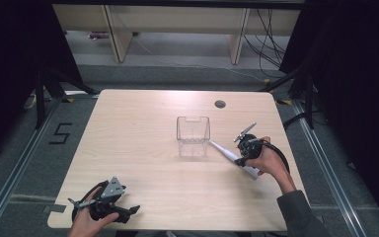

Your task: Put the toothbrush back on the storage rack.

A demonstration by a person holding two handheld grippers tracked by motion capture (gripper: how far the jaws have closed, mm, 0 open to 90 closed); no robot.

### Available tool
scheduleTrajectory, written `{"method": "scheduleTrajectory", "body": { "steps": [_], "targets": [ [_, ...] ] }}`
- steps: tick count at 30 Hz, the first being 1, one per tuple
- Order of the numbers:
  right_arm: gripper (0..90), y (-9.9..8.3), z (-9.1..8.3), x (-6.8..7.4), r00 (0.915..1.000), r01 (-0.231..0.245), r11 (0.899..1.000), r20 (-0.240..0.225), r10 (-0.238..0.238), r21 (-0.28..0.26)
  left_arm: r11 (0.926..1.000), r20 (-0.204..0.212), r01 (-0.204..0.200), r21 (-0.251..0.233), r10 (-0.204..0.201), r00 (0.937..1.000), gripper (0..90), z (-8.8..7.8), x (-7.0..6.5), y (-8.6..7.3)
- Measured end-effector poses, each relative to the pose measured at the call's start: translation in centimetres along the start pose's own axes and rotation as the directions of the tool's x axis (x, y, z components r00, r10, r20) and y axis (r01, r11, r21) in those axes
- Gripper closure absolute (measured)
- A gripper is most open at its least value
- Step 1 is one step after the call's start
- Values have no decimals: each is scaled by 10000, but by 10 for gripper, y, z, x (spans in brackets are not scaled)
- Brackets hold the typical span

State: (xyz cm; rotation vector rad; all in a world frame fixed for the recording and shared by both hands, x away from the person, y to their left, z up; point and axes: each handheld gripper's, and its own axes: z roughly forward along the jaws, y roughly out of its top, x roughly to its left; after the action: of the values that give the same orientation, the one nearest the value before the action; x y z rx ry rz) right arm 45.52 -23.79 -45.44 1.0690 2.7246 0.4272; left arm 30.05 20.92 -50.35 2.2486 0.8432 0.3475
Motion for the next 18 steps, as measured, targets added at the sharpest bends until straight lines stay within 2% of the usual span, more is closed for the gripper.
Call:
{"method": "scheduleTrajectory", "body": {
  "steps": [1, 4, 13, 15, 17, 18],
  "targets": [
    [531, 2, 2, -1, 9998, 195, 9998, -82, -195, -11, 10000, 4, -13, -5, 13, 10000, 151, 0, 0, 0],
    [527, 7, 5, -2, 9994, 333, 9993, -129, -331, 151, 10000, 10, 1, 9, -1, 10000, 151, 0, 0, 0],
    [530, 22, 17, -5, 9986, 419, 9957, -352, -390, 828, 10000, 26, -19, -8, 19, 10000, 151, 0, 0, 0],
    [539, 24, 20, -6, 9977, 617, 9924, -355, -582, 1062, 10000, 18, 0, -21, 0, 10000, 151, 0, 0, 0],
    [551, 26, 21, -7, 9986, 419, 9925, -369, -379, 1151, 10000, 51, 29, -39, -29, 10000, 151, 0, -1, 0],
    [557, 27, 22, -8, 9982, 494, 9917, -386, -451, 1189, 10000, 17, 15, 1, -15, 10000, 151, 0, 0, 0]
  ]
}}
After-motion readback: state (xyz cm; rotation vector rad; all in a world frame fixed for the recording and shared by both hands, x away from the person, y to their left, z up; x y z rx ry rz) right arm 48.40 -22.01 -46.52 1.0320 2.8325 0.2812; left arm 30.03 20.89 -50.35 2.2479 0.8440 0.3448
